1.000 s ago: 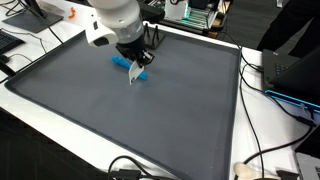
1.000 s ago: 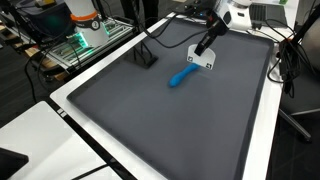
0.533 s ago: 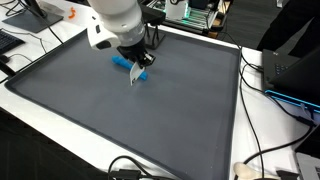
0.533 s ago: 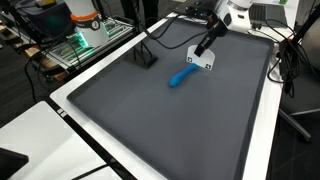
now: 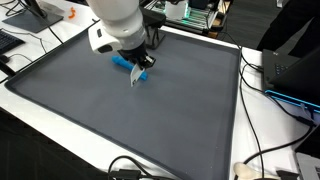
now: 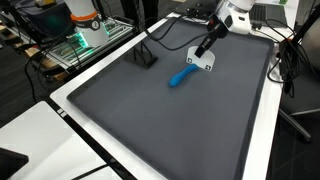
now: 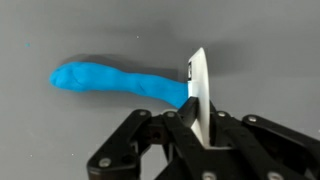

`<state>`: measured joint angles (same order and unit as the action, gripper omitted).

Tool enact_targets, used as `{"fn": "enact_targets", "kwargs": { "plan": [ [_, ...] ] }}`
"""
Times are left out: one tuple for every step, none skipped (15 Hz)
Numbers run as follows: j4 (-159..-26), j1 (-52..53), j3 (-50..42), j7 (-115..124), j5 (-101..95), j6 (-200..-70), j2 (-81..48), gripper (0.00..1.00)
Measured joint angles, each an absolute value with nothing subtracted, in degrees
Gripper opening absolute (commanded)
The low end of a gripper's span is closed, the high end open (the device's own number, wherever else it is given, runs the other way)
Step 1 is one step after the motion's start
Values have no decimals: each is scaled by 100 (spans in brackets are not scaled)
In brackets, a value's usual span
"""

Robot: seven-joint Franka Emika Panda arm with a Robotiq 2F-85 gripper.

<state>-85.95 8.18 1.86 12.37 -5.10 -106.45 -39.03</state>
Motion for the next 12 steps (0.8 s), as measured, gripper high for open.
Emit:
{"fn": "enact_targets", "kwargs": {
  "plan": [
    [-8577,819,186,1237,-511,-10633,-3921,2],
    [-8561,820,186,1237,-511,-10618,-3939,2],
    [-8548,821,186,1234,-511,-10606,-3954,2],
    [-8543,821,186,1232,-511,-10599,-3963,2],
    [-8542,821,186,1230,-511,-10593,-3971,2],
    [-8542,821,186,1224,-511,-10587,-3979,2],
    [-8542,822,186,1217,-511,-10579,-3987,2],
    [-8542,822,186,1207,-511,-10567,-3994,2],
    [-8542,822,186,1195,-511,-10553,-4000,2],
    [-8542,822,186,1182,-511,-10535,-4006,2],
    [-8542,822,186,1167,-511,-10519,-4010,2],
    [-8543,822,187,1149,-511,-10498,-4015,2]
  ]
}}
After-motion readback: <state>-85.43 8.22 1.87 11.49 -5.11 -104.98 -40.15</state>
